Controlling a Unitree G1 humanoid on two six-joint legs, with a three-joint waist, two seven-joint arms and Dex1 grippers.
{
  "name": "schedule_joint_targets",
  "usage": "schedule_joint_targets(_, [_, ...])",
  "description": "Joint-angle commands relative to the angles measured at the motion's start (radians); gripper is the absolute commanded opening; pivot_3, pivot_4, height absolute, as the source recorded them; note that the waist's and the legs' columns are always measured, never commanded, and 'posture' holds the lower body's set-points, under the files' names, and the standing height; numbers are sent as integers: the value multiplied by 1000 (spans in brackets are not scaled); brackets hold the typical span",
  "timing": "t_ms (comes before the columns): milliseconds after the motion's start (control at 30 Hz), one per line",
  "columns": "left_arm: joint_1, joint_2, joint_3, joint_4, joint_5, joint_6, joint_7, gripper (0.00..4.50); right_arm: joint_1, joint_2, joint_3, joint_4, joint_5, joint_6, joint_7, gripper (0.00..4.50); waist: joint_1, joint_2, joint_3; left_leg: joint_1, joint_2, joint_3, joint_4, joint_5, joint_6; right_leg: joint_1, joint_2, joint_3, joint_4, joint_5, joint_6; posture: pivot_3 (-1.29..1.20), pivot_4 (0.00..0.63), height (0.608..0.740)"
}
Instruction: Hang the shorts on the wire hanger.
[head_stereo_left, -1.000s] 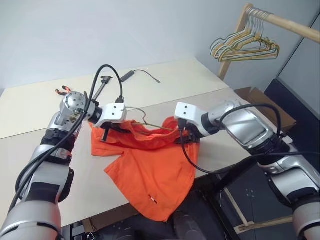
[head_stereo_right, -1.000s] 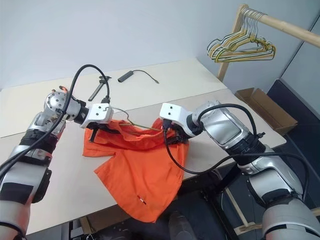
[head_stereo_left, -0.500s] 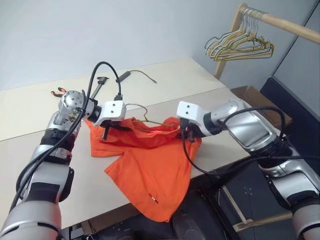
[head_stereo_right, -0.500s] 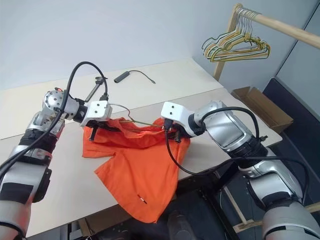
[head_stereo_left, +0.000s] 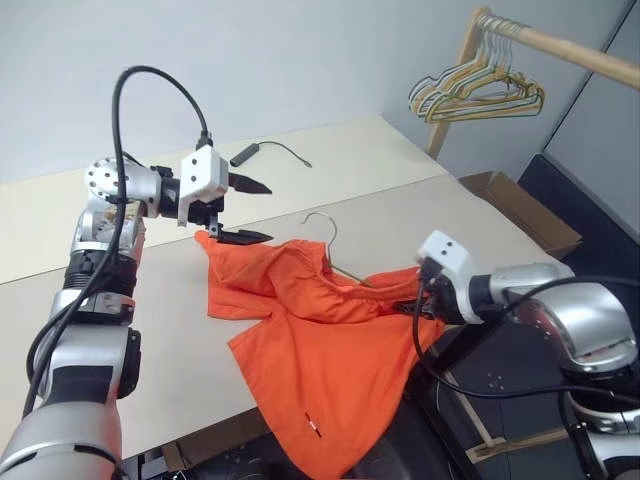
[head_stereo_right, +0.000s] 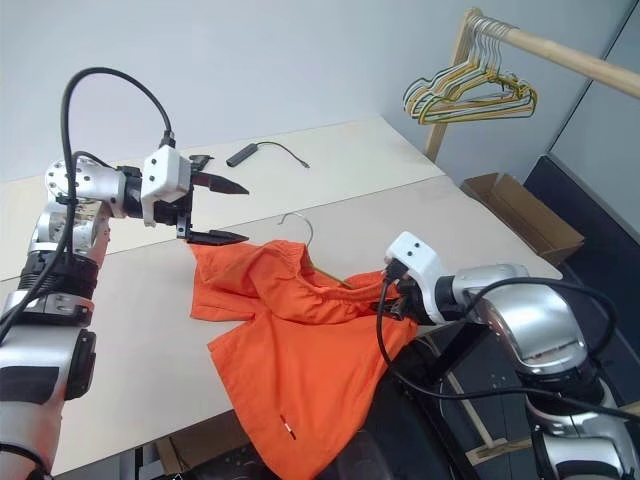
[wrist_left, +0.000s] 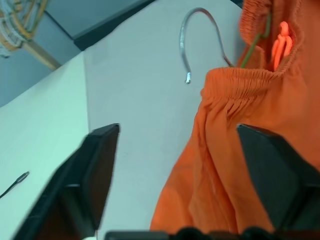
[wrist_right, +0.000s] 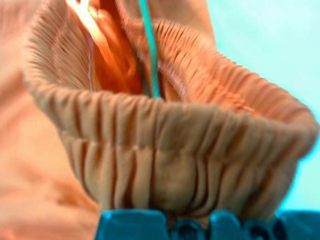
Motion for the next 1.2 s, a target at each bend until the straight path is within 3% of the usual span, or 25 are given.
schedule_joint_targets(33, [41, -12, 3, -70, -21, 1, 13, 4481, -11, 24, -5, -56, 27, 27, -69, 873, -9, 1, -1, 0, 0, 0, 0, 0, 0, 0, 0, 0, 0, 0, 0, -355, 29, 740])
schedule_joint_targets(333, [80, -5, -49, -104, 4, -2, -51, 4481, -43, -32, 120, -28, 32, -67, -100, 873, -39, 1, -1, 0, -1, 0, 0, 0, 0, 1, -1, 0, 0, 0, 0, -330, 30, 740])
schedule_joint_targets(500, [25, -28, -147, 50, 107, -160, -106, 4481, -50, -91, 191, -39, 14, -161, -84, 873, -42, 1, -1, 1, -2, 0, 0, 0, 0, 1, 0, 0, -1, -1, 1, -317, 28, 740])
schedule_joint_targets(767, [-157, -181, -216, 390, 240, -306, -24, 4481, -94, -107, 238, -47, 21, -221, -77, 873, -39, 1, -2, 0, -7, -1, 0, 0, 0, 1, -5, 0, -5, -2, 4, -336, 23, 740])
schedule_joint_targets(1133, [-206, -213, -319, 559, 399, -464, -58, 4481, -113, -106, 239, -71, 31, -232, -73, 873, -54, 1, -2, 0, -7, -1, 0, 0, 1, 1, -5, 0, -5, -2, 4, -365, 15, 740])
schedule_joint_targets(1200, [-203, -213, -313, 571, 411, -467, -30, 3904, -115, -103, 236, -71, 32, -231, -74, 873, -55, 1, -2, 0, -7, -1, 0, 0, 1, 1, -6, 0, -5, -2, 4, -366, 14, 740])
